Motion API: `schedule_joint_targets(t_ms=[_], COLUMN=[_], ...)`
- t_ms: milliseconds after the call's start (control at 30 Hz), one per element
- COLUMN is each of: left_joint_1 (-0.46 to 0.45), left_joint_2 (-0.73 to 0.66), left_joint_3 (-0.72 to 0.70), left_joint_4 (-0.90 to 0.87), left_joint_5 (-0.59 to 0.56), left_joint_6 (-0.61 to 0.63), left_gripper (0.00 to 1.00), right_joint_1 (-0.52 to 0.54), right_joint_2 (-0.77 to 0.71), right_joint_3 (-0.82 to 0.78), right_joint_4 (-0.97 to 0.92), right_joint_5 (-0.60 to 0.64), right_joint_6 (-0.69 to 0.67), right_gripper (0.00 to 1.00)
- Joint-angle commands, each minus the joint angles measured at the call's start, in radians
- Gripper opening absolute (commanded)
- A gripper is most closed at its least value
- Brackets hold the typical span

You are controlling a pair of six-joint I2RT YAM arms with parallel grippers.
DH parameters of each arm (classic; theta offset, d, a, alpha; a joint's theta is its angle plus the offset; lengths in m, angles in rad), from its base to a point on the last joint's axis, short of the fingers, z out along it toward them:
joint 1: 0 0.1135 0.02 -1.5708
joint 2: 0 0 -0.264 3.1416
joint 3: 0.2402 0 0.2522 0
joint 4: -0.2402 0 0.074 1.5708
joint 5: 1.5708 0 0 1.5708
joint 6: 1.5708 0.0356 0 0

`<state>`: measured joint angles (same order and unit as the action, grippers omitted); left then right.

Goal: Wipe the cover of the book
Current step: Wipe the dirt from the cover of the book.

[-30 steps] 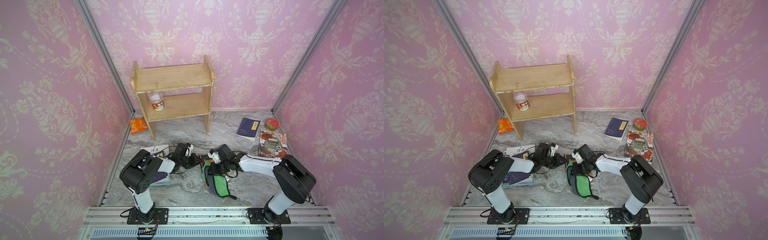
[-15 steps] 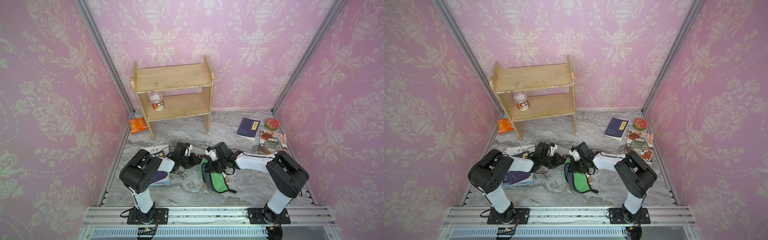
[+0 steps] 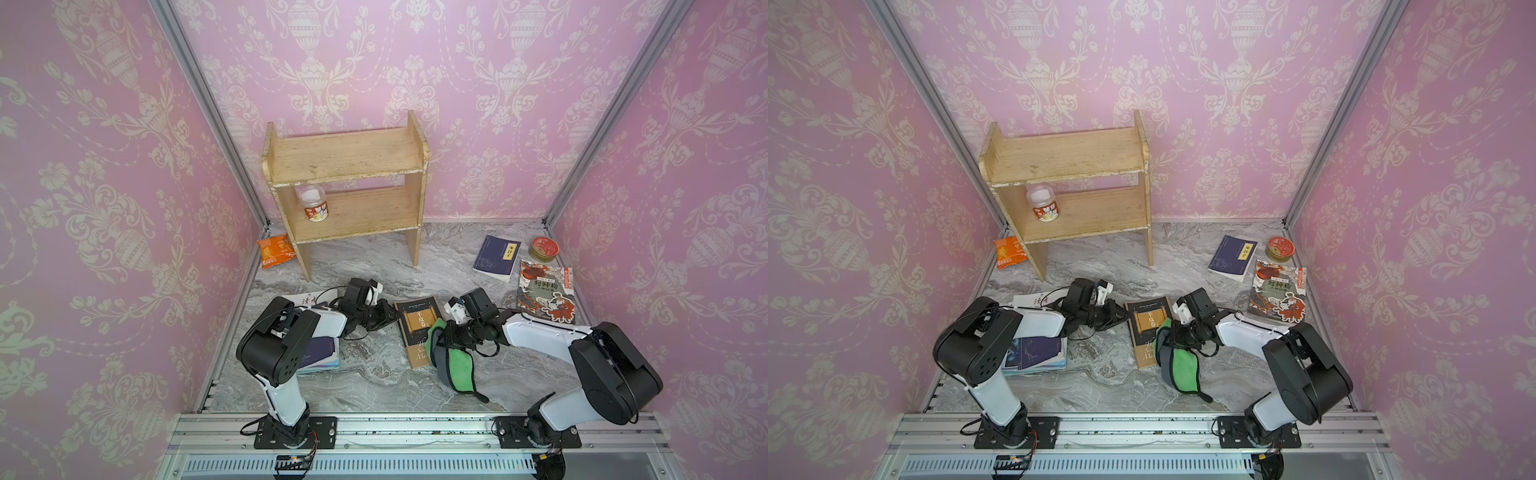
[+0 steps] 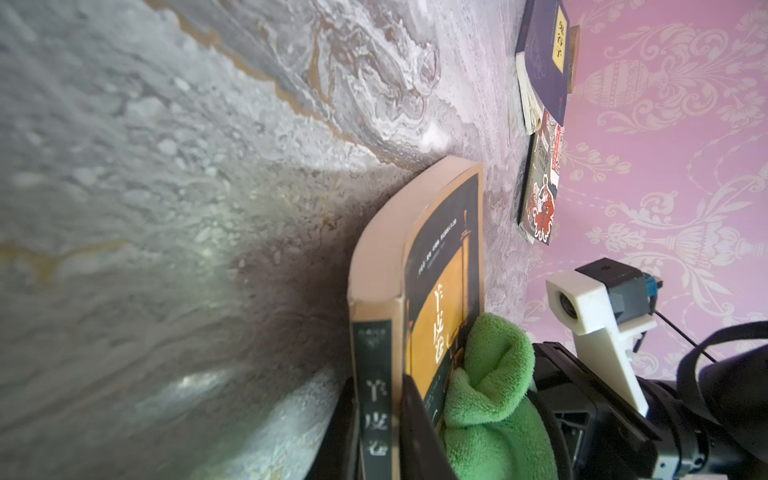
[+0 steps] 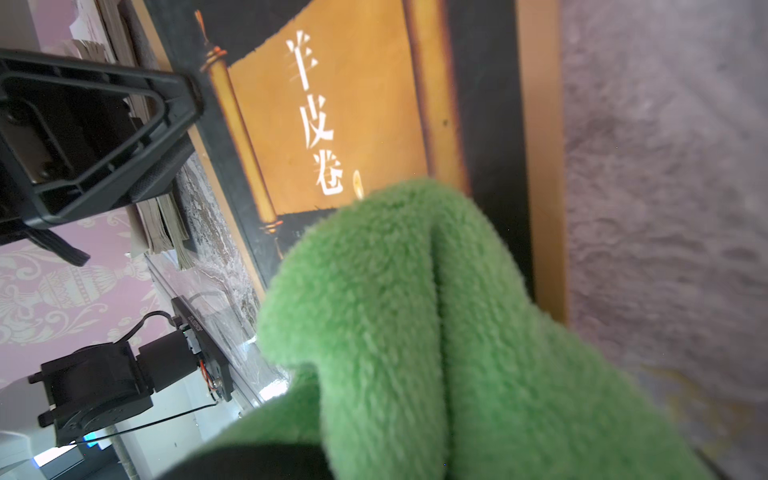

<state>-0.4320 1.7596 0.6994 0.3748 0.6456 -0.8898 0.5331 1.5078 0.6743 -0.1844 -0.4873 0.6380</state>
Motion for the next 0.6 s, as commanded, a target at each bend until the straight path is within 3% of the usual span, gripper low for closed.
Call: schedule_joint_targets(t_ms=[0,100,233,367,567], left_joint_1=[0.021,0.02,0.02,0.021,0.035], left_joint_2=[-0.009,0.004,0.002,-0.001,0.012], left_joint_3=[0.008,0.012,0.014,0.012,0.012], left_joint_4=[-0.007,0.021,0.011,-0.018,-0.023], left_joint_5=[-0.023,-0.008,-0.001,0.0,0.004], left_joint_6=[0.038,0.017,0.028,0.056,0.068], left_gripper=[0.0,0.0,0.0,0.0,0.0], right_joint_1=[0.172,0.29,0.285,0.161,-0.113], right_joint_2=[0.087,0.168,0.189,0.114,-0.042], right_joint_3=[-0.011,0.064,0.082,-0.009,-0.192], right_joint_4=[-0.16,-0.115,-0.105,-0.135,-0.195], right_joint_5=[0.181,0.185,0.201,0.219,0.247], right_joint_6=[0.061,0.121,0.145,0.144,0.138], right_gripper=[0.0,0.0,0.0,0.0,0.0])
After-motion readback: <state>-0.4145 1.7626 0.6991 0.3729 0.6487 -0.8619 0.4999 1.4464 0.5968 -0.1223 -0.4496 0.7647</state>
